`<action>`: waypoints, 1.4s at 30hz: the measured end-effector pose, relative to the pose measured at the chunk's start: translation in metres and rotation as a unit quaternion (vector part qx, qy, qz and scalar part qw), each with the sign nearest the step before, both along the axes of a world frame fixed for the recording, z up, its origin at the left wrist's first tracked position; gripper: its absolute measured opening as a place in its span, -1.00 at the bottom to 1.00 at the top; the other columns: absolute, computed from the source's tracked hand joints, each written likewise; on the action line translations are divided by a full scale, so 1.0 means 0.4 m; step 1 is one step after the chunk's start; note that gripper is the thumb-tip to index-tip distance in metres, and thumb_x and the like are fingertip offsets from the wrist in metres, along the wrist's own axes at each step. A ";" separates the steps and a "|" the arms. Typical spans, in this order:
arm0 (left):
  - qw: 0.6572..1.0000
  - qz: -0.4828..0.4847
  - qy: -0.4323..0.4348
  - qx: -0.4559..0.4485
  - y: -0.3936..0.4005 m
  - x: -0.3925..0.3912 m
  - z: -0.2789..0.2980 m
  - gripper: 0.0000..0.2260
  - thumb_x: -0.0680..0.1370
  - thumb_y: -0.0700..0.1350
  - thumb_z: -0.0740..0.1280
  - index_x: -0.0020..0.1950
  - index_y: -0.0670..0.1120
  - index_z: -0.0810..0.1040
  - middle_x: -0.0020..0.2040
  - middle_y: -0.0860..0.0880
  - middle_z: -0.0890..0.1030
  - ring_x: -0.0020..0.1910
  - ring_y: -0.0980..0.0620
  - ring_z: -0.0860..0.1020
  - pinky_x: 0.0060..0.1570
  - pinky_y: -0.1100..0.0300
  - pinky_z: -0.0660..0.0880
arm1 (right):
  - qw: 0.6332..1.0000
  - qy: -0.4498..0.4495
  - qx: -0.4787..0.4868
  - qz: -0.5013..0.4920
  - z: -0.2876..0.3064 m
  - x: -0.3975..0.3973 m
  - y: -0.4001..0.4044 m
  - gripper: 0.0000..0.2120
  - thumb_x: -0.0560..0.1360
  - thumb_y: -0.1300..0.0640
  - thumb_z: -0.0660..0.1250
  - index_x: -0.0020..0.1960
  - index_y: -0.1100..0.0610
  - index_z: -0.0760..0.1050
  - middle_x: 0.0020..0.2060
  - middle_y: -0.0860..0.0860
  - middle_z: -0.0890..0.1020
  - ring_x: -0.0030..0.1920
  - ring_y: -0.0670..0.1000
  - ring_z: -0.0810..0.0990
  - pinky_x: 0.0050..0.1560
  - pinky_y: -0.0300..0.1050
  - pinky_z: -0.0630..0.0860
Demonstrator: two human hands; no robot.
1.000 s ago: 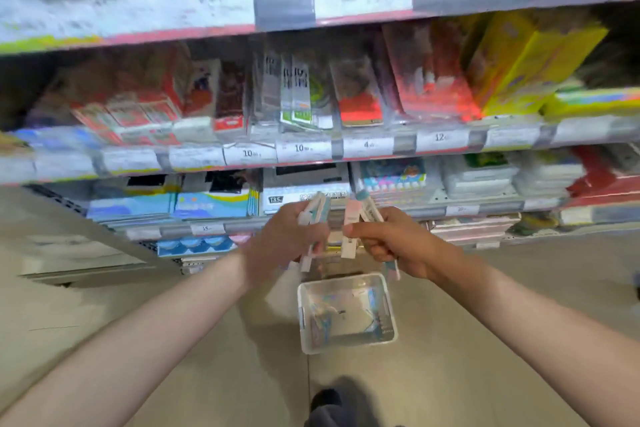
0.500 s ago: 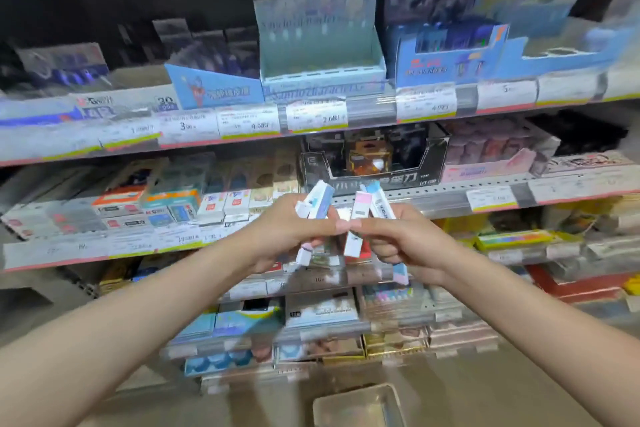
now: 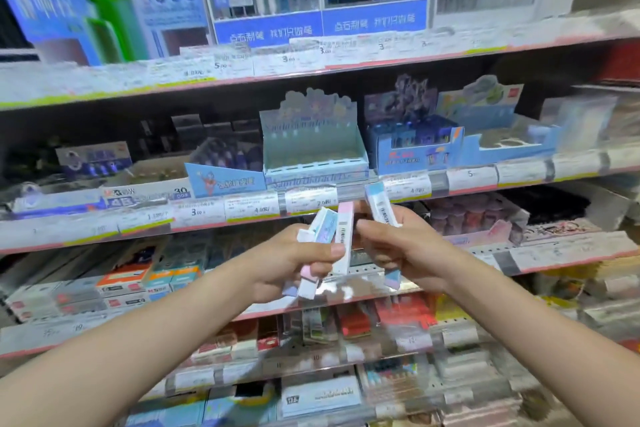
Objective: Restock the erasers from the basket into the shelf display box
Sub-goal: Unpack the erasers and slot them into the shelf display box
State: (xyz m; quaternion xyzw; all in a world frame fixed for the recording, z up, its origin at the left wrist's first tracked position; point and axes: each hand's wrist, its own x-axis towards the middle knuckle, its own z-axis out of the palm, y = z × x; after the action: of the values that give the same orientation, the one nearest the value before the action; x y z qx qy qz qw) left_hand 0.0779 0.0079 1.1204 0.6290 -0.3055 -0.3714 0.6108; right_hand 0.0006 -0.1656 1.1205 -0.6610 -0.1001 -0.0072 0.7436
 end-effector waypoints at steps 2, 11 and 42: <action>0.998 -0.049 0.028 -0.020 -0.004 0.005 0.003 -0.84 0.24 -0.08 0.56 -0.34 -0.01 0.60 -0.58 0.10 0.39 -0.63 0.24 0.31 -0.56 0.37 0.17 | 0.999 -0.006 0.006 0.053 0.017 0.015 -0.023 -0.73 0.39 0.05 0.39 0.08 0.03 0.55 -0.40 0.04 0.32 -0.57 -0.17 0.15 -0.56 -0.35 0.06; 0.990 -0.087 0.092 -0.066 -0.077 0.042 0.026 -0.77 0.31 0.00 0.52 -0.11 -0.04 0.62 -0.56 0.12 0.43 -0.60 0.25 0.30 -0.51 0.32 0.11 | 0.996 -0.037 -0.013 0.074 0.073 0.095 -0.073 -0.92 0.45 0.08 0.30 -0.18 0.07 0.45 -0.59 -0.11 0.31 -0.60 -0.16 0.17 -0.51 -0.22 0.00; 0.575 0.045 -0.762 0.295 0.114 0.306 0.124 -0.63 0.45 -0.12 0.20 0.26 0.02 0.35 0.07 -0.02 0.63 -0.08 -0.19 0.60 -0.23 0.01 0.53 | 0.807 -0.291 -0.464 -0.221 0.208 0.466 0.056 -0.81 0.53 0.13 0.23 0.12 0.14 0.37 -0.14 0.04 0.59 -0.21 0.05 0.55 -0.15 -0.09 0.51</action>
State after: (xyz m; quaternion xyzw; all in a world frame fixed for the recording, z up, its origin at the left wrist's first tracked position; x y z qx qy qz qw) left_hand 0.2004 0.0535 1.1700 0.8385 -0.5033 0.2029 -0.0498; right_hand 0.1871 -0.1433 1.2038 -0.8984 -0.1542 -0.3162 0.2630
